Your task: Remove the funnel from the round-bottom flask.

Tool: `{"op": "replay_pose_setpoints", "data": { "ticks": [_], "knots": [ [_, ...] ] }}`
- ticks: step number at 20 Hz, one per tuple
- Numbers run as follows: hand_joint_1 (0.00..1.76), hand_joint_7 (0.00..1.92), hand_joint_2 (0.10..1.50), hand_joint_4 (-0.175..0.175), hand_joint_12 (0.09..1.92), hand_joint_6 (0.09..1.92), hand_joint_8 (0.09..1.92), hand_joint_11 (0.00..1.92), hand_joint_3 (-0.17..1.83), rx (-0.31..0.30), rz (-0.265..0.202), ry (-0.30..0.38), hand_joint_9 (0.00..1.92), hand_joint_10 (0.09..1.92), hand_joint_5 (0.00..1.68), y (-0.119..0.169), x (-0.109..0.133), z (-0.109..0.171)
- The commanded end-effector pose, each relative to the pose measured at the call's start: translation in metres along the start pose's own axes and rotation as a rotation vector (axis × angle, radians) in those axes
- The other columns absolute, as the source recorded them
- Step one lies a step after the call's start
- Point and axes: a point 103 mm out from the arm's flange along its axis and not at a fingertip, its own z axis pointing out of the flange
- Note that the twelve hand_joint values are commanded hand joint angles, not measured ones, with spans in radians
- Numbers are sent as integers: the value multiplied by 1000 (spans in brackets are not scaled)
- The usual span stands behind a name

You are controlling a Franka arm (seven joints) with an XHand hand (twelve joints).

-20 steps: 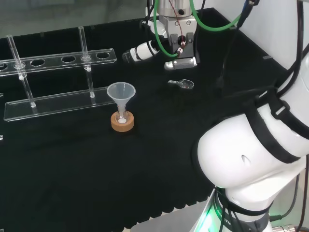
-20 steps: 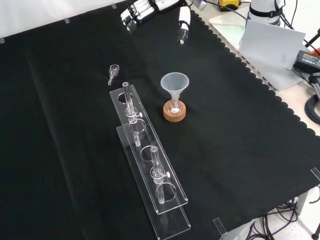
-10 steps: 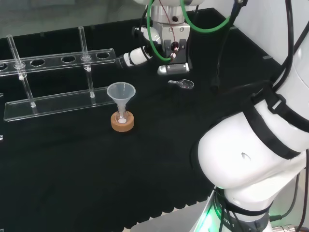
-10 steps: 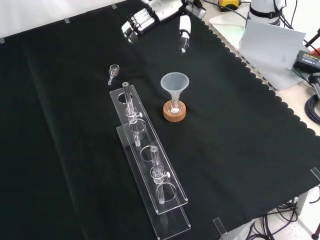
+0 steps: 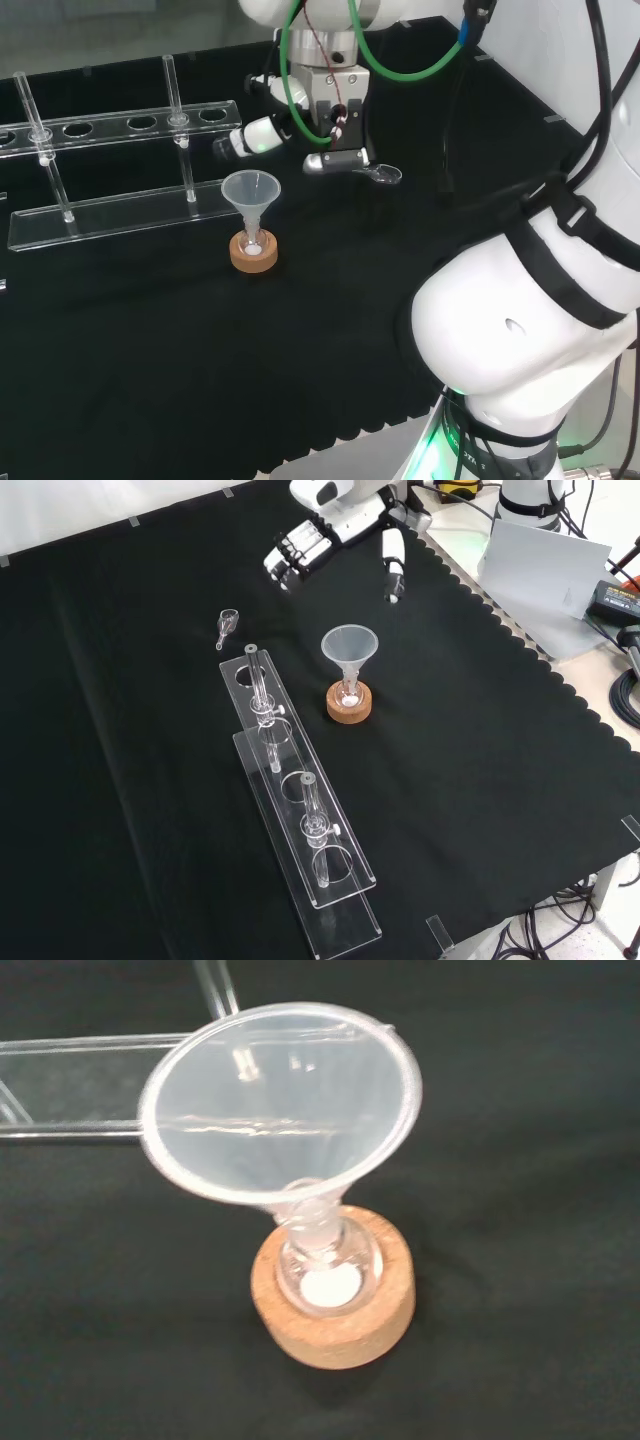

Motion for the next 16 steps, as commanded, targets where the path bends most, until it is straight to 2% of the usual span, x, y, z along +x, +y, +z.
{"op": "replay_pose_setpoints", "data": {
  "ticks": [1, 7, 8, 10, 12, 16],
  "knots": [
    [284, 0, 616, 15, 87, 87, 87, 0, 7, 10, -14, 15, 0, 87, 0, 4, 13, 22],
    [295, 21, 621, 11, 87, 87, 87, 52, 8, -6, -27, 42, 0, 87, 0, 15, 19, 42],
    [297, 21, 625, 12, 194, 87, 87, 37, 4, -5, -28, 45, 0, 87, 0, 17, 19, 45],
    [310, 30, 628, 13, 568, 87, 87, 10, -2, -6, -30, 45, 0, 87, 0, 20, 21, 50],
    [320, 38, 628, 13, 838, 87, 87, 2, -3, -6, -32, 48, 0, 87, 0, 21, 23, 53],
    [347, 57, 633, 10, 1086, 87, 88, 0, 0, -3, -33, 41, 23, 87, 0, 21, 26, 60]
  ]
}}
